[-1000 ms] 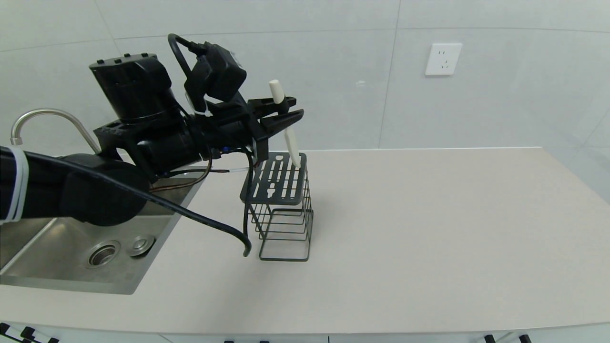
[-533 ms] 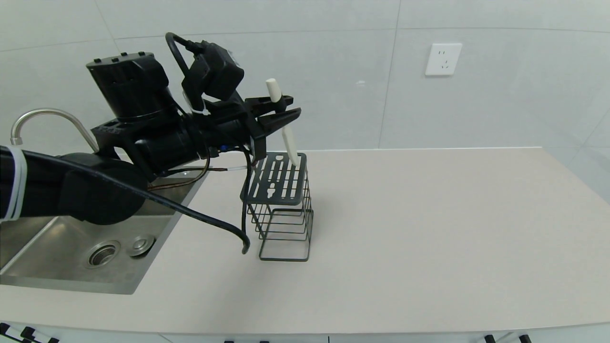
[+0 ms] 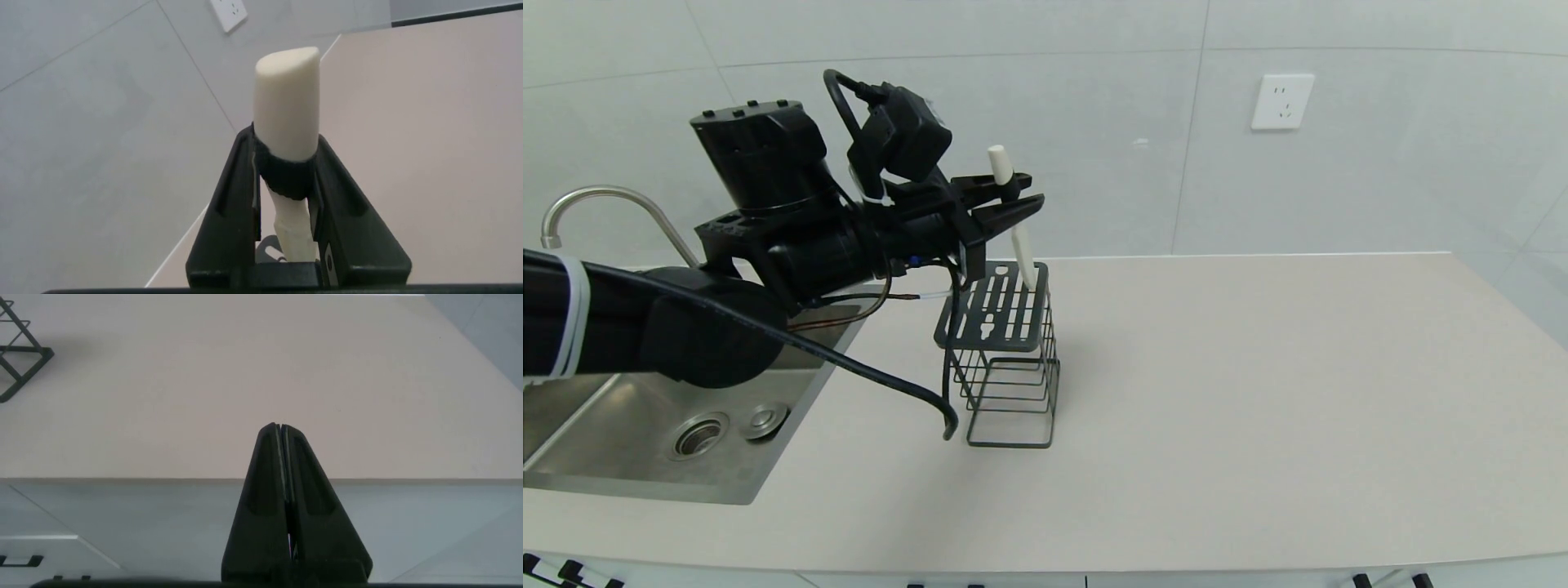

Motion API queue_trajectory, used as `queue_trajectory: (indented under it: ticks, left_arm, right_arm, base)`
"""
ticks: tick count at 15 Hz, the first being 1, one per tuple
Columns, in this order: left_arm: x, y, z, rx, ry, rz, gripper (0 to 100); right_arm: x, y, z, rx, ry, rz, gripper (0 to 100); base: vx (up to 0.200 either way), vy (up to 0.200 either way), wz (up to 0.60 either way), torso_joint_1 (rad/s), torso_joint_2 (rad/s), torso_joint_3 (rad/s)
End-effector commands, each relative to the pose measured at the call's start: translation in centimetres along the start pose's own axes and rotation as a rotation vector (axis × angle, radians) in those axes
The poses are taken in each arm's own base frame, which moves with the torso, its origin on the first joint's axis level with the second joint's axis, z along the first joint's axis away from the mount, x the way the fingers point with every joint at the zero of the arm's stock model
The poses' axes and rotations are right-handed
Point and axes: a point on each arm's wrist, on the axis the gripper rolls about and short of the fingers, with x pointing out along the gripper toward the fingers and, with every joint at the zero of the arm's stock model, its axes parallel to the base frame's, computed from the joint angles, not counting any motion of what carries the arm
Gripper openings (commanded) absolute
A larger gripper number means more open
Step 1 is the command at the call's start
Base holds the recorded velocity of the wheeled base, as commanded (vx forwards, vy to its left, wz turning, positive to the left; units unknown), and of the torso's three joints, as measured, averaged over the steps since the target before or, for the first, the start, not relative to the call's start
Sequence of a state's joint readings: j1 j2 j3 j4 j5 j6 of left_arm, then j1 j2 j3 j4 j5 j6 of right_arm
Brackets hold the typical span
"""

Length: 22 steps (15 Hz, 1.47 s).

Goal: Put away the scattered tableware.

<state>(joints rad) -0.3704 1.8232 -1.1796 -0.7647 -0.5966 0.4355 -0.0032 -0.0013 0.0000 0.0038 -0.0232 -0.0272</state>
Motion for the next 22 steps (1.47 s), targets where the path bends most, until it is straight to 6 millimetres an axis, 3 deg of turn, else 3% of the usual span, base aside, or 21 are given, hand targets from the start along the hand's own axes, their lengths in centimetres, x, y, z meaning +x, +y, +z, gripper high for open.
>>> queue_trajectory:
  ticks: [1, 12, 22]
  left_arm:
    - [0.2, -0.1, -0.4, -0.007, 0.009, -0.005, 0]
    - [1.4, -0.6, -3.5, -0.049, 0.061, -0.028, 0]
    - [1.8, -0.8, -4.6, -0.065, 0.082, -0.034, 0]
  right_arm:
    - [0.0, 0.0, 0.0, 0.000, 0.002, 0.000, 0]
    - [0.0, 0.0, 0.0, 0.000, 0.001, 0.000, 0]
    - [0.0, 0.0, 0.0, 0.000, 0.002, 0.002, 0]
  base:
    - [0.000, 0.000, 0.00, 0.000, 0.00, 0.000]
    - [0.000, 0.000, 0.00, 0.000, 0.00, 0.000]
    - [0.000, 0.000, 0.00, 0.000, 0.00, 0.000]
